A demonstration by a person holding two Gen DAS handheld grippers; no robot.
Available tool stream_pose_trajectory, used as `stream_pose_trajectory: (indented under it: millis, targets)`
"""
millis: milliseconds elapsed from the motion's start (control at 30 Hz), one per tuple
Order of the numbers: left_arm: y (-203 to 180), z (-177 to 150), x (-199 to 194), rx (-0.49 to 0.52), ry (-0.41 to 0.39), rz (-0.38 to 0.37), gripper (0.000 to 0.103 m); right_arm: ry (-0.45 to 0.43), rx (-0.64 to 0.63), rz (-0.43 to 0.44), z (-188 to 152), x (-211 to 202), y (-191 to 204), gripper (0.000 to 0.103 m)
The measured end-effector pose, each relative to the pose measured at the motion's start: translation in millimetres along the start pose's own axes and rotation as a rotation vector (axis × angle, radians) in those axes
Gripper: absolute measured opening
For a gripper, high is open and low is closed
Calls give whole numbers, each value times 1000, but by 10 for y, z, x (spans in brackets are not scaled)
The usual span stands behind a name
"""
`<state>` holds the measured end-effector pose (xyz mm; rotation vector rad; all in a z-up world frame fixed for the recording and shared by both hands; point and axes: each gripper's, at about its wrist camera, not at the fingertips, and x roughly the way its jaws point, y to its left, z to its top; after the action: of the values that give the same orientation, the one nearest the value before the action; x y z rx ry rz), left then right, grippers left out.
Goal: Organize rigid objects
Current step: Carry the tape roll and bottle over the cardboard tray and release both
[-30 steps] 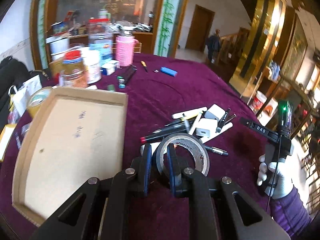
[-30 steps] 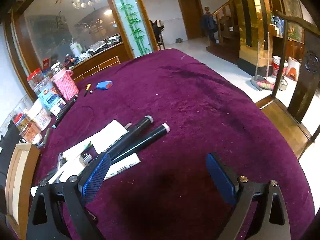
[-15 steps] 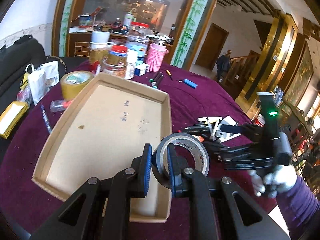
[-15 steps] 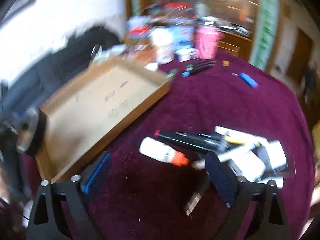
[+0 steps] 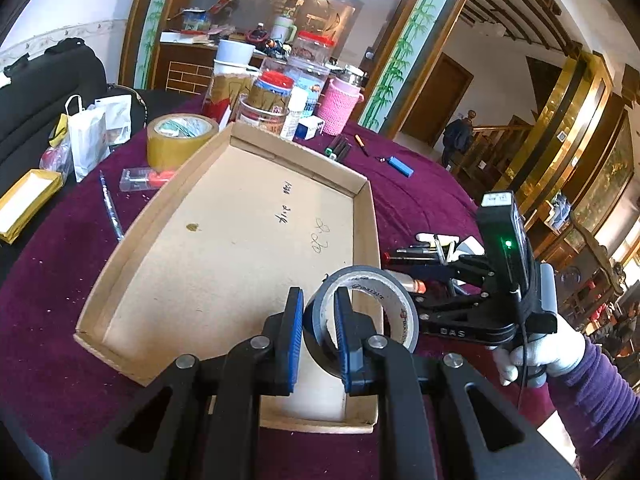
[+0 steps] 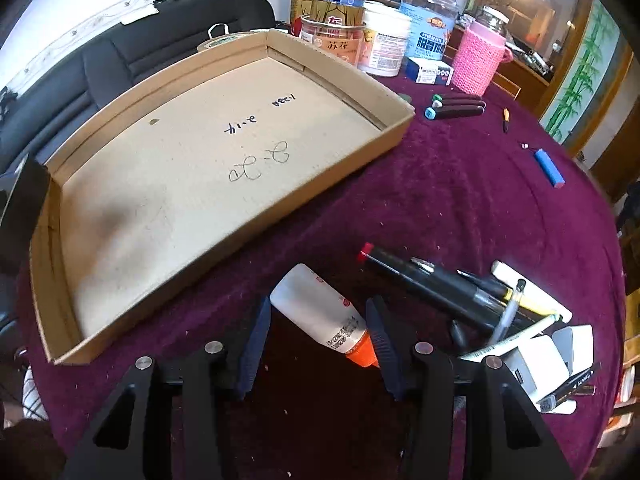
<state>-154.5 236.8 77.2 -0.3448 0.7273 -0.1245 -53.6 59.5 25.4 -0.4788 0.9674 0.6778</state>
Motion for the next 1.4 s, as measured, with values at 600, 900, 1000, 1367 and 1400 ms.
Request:
stream_pose_trajectory:
  millis: [600,900,1000,1367,1400]
  targets:
    - [81,698,659,-41,111,43,15,-174,442,284,462,-363,-552,32]
    - [227,872,1361,-163,189,36,17,-110,511,236,888,122,-541,33]
    - [261,893,1376,-197,158,21,45,-111,517,181,944,172,-574,42]
    - [162,497,1168,-227,152,105,71,-371,459,10,297,-499,-700,73]
    - [153,440,1150,-238,179,101,71,-397,434,-46,147,-569,-703,73]
